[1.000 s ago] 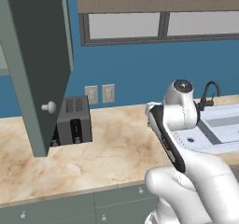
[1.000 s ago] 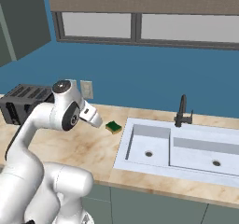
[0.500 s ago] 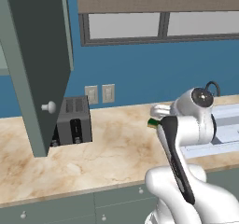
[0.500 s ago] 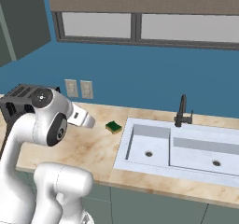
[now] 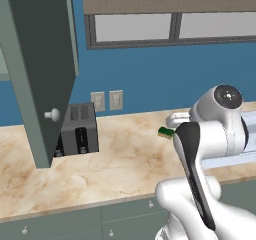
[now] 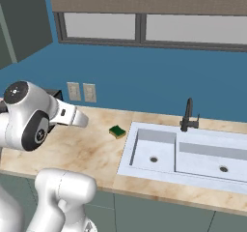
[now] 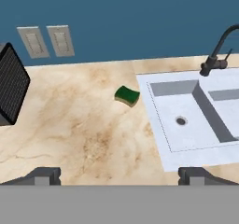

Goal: Locate and retrieve the dish brush and sponge from the cabinet. Place them next to the sink.

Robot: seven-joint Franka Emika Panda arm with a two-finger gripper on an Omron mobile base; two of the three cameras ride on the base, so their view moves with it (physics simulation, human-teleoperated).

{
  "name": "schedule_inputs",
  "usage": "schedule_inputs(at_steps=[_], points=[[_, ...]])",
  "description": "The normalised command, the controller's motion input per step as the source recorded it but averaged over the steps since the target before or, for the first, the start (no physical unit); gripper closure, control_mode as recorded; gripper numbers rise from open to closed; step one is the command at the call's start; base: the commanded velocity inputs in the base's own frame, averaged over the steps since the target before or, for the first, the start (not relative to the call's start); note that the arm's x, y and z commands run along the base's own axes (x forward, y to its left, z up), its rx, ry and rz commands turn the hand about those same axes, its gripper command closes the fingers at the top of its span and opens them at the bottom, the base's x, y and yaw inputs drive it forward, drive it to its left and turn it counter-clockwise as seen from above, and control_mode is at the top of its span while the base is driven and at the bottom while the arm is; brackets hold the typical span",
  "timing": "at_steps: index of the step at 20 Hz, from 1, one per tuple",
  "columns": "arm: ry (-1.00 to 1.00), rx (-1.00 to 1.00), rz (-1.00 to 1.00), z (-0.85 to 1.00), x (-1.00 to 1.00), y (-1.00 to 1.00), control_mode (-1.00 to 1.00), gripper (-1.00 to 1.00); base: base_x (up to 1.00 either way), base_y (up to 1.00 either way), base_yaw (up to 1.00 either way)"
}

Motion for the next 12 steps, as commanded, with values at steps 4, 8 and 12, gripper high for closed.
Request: schedule_inputs(at_steps=[4, 8, 12], points=[[0.00, 0.00, 0.02, 0.00, -0.12, 0.00, -1.00, -1.00, 0.00, 0.00, 0.00], [0.00, 0.00, 0.00, 0.00, 0.00, 0.00, -1.00, -1.00, 0.00, 0.00, 0.00], [0.00, 0.00, 0.00, -0.02, -0.09, 0.00, 1.00, -1.00, -0.30, 0.00, 0.00]])
